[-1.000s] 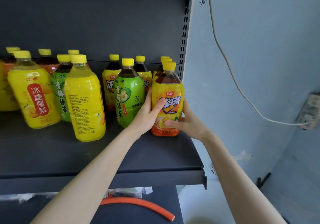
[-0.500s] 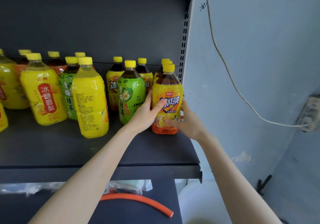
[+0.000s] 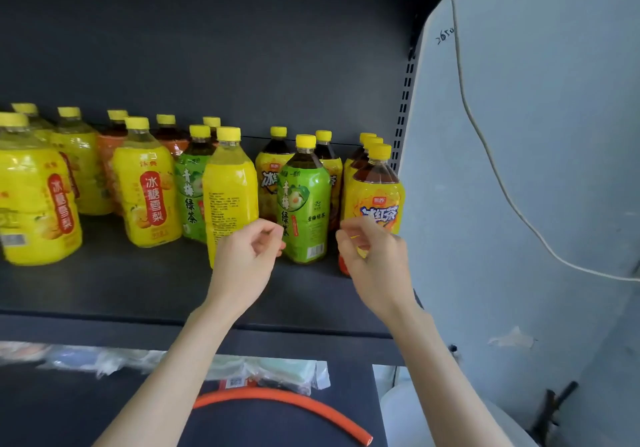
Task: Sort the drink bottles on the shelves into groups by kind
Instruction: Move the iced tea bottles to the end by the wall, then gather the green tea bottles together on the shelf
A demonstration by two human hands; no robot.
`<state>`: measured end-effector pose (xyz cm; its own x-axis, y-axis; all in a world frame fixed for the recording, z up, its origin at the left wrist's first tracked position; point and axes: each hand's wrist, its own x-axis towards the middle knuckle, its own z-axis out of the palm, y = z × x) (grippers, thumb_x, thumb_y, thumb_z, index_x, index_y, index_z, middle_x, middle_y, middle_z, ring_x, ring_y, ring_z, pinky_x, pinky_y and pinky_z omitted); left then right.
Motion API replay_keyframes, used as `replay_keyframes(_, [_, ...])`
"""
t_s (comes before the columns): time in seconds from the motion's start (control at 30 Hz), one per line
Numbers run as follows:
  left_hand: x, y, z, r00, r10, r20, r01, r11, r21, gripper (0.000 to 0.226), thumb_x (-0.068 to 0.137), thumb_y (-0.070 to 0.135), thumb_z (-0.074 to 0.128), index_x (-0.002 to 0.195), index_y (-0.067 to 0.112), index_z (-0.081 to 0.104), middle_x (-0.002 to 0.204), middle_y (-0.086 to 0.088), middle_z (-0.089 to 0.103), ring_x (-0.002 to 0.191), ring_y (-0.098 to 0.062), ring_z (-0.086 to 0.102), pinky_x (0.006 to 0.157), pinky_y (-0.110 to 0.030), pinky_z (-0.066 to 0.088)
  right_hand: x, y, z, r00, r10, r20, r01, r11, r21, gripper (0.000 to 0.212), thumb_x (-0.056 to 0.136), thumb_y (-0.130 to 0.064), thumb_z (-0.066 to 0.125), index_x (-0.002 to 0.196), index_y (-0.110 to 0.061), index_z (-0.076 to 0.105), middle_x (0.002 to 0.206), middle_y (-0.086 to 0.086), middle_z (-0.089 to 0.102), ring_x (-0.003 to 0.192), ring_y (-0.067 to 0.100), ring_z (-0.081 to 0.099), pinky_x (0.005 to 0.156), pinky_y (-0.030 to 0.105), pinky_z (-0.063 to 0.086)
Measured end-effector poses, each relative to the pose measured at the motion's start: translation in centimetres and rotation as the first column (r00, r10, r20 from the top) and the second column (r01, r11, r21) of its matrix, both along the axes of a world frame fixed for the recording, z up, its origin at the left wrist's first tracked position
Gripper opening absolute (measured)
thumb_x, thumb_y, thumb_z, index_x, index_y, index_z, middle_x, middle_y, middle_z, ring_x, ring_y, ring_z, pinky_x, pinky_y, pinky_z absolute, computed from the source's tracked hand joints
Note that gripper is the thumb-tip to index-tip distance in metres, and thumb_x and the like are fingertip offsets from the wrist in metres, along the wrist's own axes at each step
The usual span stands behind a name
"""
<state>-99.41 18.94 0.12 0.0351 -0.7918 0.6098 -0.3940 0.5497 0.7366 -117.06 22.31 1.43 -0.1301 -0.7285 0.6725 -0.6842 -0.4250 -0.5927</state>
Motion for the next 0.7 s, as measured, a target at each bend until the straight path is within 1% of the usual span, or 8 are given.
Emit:
replay_keyframes(0.07, [2.4,-0.4,0.2,0.998,0.035,-0.046,-0.036,0.999,-0.021,0.011,0.091,0.016,0.058,0.086,0.014,0.067,0.075,0.005,0.071,0.069,-0.003,0.067,0.067,-0.018,0.052,1.9,-0.8,0.1,1.000,0.026,-0.009,-0.026,1.000,-0.007,0.013,0.092,-0.017,0.061,0.101,-0.012,0.068,0.091,0.000,0.071,0.077,0.008,0.062,0.071,0.016,0.050])
replay_keyframes(0.13, [5.0,-1.1,0.2,0.996,0.070,-0.060,-0.073,0.996,-0.058,0.009,0.090,0.019,0.059,0.085,0.016,0.066,0.075,0.004,0.071,0.070,-0.006,0.067,0.067,-0.021,0.052,4.0,-1.9,0.2,0.999,0.031,-0.014,-0.031,0.999,-0.015,0.013,0.092,-0.016,0.061,0.102,-0.011,0.068,0.091,0.000,0.072,0.082,0.012,0.065,0.075,0.028,0.054])
replay_keyframes(0.2, [7.4,-2.0,0.2,0.995,0.072,-0.076,-0.077,0.994,-0.073,0.013,0.087,0.027,0.062,0.089,0.015,0.066,0.079,0.001,0.070,0.074,-0.007,0.065,0.067,-0.021,0.052,6.0,-3.0,0.0,1.000,0.018,-0.004,-0.018,0.999,-0.031,0.014,0.092,-0.018,0.061,0.102,-0.011,0.068,0.093,0.000,0.072,0.085,0.014,0.065,0.075,0.031,0.053])
replay_keyframes(0.37, [10.2,-4.7,0.0,0.997,-0.074,-0.012,0.074,0.997,0.036,0.063,0.069,0.055,0.066,0.120,0.022,0.050,0.116,0.006,0.054,0.105,-0.006,0.053,0.086,-0.025,0.046,9.9,-5.7,-0.4,0.993,-0.091,0.080,0.098,0.991,-0.093,0.023,0.092,-0.023,0.063,0.110,-0.009,0.066,0.108,0.003,0.066,0.104,0.021,0.059,0.088,0.038,0.050])
replay_keyframes(0.43, [10.4,-6.1,0.0,0.992,-0.114,0.055,0.111,0.993,0.048,0.080,0.069,0.055,0.069,0.135,0.022,0.038,0.127,0.008,0.044,0.115,-0.007,0.046,0.094,-0.028,0.041,10.7,-6.4,-0.4,0.979,-0.189,0.077,0.197,0.976,-0.098,0.029,0.091,-0.025,0.064,0.116,-0.009,0.062,0.121,0.006,0.058,0.116,0.025,0.049,0.094,0.029,0.040])
replay_keyframes(0.5, [10.4,-7.5,0.2,0.986,-0.141,0.085,0.135,0.988,0.072,0.089,0.071,0.049,0.073,0.142,0.022,0.027,0.132,0.009,0.037,0.121,-0.005,0.037,0.100,-0.031,0.036,10.9,-6.8,-0.3,0.965,-0.254,0.070,0.258,0.964,-0.068,0.041,0.091,-0.027,0.064,0.127,-0.011,0.054,0.139,0.010,0.042,0.129,0.027,0.034,0.100,0.024,0.026])
replay_keyframes(0.57, [10.4,-8.6,0.4,0.972,-0.229,0.060,0.218,0.965,0.144,0.094,0.071,0.043,0.077,0.144,0.023,0.022,0.137,0.005,0.040,0.120,-0.007,0.039,0.099,-0.032,0.036,10.9,-7.3,0.0,0.959,-0.269,0.096,0.270,0.963,-0.004,0.056,0.091,-0.031,0.063,0.140,-0.016,0.040,0.153,0.010,0.022,0.139,0.027,0.017,0.110,0.032,0.021])
replay_keyframes(0.7, [10.7,-10.1,0.4,0.954,-0.300,-0.024,0.298,0.931,0.208,0.090,0.065,0.040,0.082,0.137,0.024,0.031,0.122,0.006,0.053,0.113,-0.014,0.053,0.093,-0.033,0.044,10.9,-8.9,0.1,0.950,-0.215,0.227,0.190,0.974,0.127,0.088,0.090,-0.036,0.063,0.153,-0.023,0.003,0.161,0.009,0.000,0.148,0.025,0.000,0.119,0.045,0.010])
